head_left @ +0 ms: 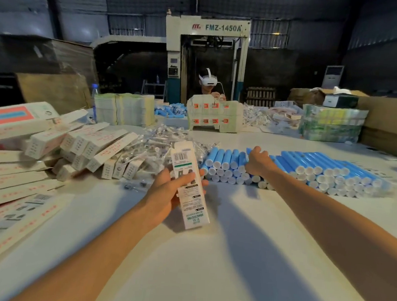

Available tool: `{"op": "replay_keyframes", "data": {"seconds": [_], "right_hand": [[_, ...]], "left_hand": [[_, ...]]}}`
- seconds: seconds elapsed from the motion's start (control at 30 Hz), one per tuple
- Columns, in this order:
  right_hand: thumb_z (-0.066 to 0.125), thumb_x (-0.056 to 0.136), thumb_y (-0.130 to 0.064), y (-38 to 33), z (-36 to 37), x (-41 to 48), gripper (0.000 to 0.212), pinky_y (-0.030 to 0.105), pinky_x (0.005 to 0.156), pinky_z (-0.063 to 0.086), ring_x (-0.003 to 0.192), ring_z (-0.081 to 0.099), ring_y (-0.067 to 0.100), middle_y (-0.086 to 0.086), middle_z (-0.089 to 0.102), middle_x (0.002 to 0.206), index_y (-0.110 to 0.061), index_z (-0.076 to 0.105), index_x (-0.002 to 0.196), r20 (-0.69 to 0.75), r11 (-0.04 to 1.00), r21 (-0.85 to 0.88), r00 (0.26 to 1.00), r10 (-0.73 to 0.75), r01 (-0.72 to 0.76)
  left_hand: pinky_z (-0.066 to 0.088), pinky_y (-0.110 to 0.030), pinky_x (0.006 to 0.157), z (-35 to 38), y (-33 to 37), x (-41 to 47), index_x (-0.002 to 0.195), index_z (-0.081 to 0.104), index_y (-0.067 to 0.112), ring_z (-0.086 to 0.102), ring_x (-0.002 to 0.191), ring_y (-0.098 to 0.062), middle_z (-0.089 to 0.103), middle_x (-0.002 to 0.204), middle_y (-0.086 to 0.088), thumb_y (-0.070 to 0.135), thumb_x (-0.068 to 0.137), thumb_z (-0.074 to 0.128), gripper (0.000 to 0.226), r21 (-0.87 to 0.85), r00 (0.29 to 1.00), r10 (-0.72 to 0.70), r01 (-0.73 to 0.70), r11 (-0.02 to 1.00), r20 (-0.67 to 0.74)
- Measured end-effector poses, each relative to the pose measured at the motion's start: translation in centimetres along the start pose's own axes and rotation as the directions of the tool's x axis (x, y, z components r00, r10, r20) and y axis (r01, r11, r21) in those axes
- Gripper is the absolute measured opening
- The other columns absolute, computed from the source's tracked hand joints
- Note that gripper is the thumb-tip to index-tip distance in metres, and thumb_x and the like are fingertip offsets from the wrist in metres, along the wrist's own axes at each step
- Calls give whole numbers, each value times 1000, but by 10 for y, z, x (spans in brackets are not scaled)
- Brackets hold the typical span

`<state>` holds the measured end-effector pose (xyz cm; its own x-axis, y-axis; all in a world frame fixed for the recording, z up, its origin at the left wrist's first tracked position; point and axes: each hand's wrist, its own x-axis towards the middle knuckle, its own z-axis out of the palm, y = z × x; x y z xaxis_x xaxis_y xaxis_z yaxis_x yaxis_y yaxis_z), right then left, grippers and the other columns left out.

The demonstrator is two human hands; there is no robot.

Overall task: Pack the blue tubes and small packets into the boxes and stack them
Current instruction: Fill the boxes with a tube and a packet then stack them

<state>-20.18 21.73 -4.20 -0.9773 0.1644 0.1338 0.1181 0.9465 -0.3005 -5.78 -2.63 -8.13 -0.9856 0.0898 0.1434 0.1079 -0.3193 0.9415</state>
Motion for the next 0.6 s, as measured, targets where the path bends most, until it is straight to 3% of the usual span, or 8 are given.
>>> {"op": "replay_keyframes", "data": {"seconds": [0.1,0.17,0.23,0.3,0.4,0.47,0.53,0.6], "right_hand": [[40,109,-22,-1,-3,-13,42,50,88,44,117,57,45,26,51,132,1,30,143,-144,983,172,989,-35,59],[35,111,-34,-5,-11,-28,35,43,72,40,92,58,36,19,58,107,-3,40,126,-179,885,444,981,-68,142],[34,112,-41,-13,-25,-47,39,36,64,38,81,50,23,5,55,92,-5,50,112,-212,668,708,971,-108,229],[36,112,-41,-24,-43,-69,38,28,67,40,84,51,15,0,56,94,-8,55,111,-266,437,847,952,-148,304],[42,112,-27,-43,-68,-97,25,24,80,51,97,60,9,2,60,108,-8,56,120,-304,43,944,915,-267,326],[49,110,-19,-54,-79,-108,23,30,87,56,100,62,12,6,63,110,-3,54,125,-332,-124,943,882,-334,308],[56,106,-16,-63,-85,-114,30,35,95,56,104,63,18,9,66,111,-1,48,130,-358,-131,934,863,-356,333],[61,104,-15,-70,-85,-118,34,38,98,56,107,66,22,13,67,115,-8,44,132,-334,-68,941,869,-365,333]], "left_hand": [[64,-46,91,2,2,-4,138,58,9,76,113,-35,76,129,-8,12,88,76,54,84,998,17,-22,996,54],[63,-50,95,3,4,-5,136,61,8,76,110,-36,77,126,-11,16,81,81,59,128,998,37,-43,991,50],[65,-48,89,4,4,-5,132,62,9,77,106,-38,78,122,-14,16,79,83,57,167,997,56,-64,984,50],[65,-47,87,4,4,-6,129,65,13,77,106,-38,78,118,-14,12,83,84,50,203,996,76,-86,975,52],[62,-55,94,5,5,-8,132,63,15,78,105,-36,79,117,-11,12,88,86,49,263,993,98,-112,958,66],[61,-57,96,7,6,-10,133,63,16,79,103,-35,79,116,-10,19,84,89,56,281,991,112,-128,951,74],[59,-59,98,9,7,-11,132,64,18,79,102,-36,79,117,-9,24,79,91,60,284,990,123,-139,949,74],[58,-60,99,10,7,-12,132,65,19,78,103,-37,79,117,-10,26,80,92,60,292,988,130,-150,945,86]]}}
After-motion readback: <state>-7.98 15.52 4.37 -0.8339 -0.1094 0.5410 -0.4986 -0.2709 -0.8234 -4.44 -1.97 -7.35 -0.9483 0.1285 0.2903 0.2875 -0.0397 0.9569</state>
